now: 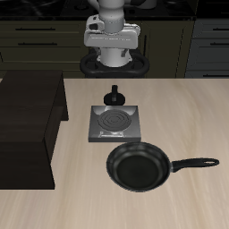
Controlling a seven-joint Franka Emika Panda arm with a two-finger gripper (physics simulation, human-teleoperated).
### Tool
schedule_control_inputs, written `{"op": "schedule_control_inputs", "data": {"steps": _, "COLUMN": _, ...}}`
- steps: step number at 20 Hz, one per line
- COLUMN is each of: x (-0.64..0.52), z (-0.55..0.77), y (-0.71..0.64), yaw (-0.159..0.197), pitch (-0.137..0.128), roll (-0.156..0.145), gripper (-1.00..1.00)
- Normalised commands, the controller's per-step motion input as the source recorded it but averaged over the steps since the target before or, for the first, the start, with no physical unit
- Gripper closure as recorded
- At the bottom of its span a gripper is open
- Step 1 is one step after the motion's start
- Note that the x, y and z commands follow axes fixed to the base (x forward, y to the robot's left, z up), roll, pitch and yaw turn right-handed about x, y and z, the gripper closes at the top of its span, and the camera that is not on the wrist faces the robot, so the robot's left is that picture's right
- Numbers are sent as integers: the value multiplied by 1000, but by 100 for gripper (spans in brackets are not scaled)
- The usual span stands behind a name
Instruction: Turn on the flat stove
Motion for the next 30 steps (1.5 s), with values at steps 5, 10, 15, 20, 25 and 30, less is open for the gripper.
{"op": "schedule_control_inputs", "data": {"steps": 5, "x": -180, "z": 72, "y": 4, "yaw": 18, "pitch": -15, "roll": -13, "gripper": -100}}
{"op": "schedule_control_inputs", "data": {"steps": 10, "x": -240, "z": 64, "y": 38, "yaw": 15, "pitch": -33, "roll": -25, "gripper": -100}}
{"op": "schedule_control_inputs", "data": {"steps": 15, "x": -15, "z": -135, "y": 78, "yaw": 30, "pitch": -14, "roll": 3, "gripper": -100}}
{"op": "schedule_control_inputs", "data": {"steps": 20, "x": 170, "z": -237, "y": 135, "yaw": 38, "pitch": 17, "roll": 20, "gripper": -100}}
{"op": "schedule_control_inputs", "data": {"steps": 25, "x": 188, "z": -147, "y": 74, "yaw": 15, "pitch": 4, "roll": 8, "gripper": -100}}
{"op": "schedule_control_inputs", "data": {"steps": 30, "x": 217, "z": -195, "y": -21, "yaw": -37, "pitch": 44, "roll": -19, "gripper": -100}}
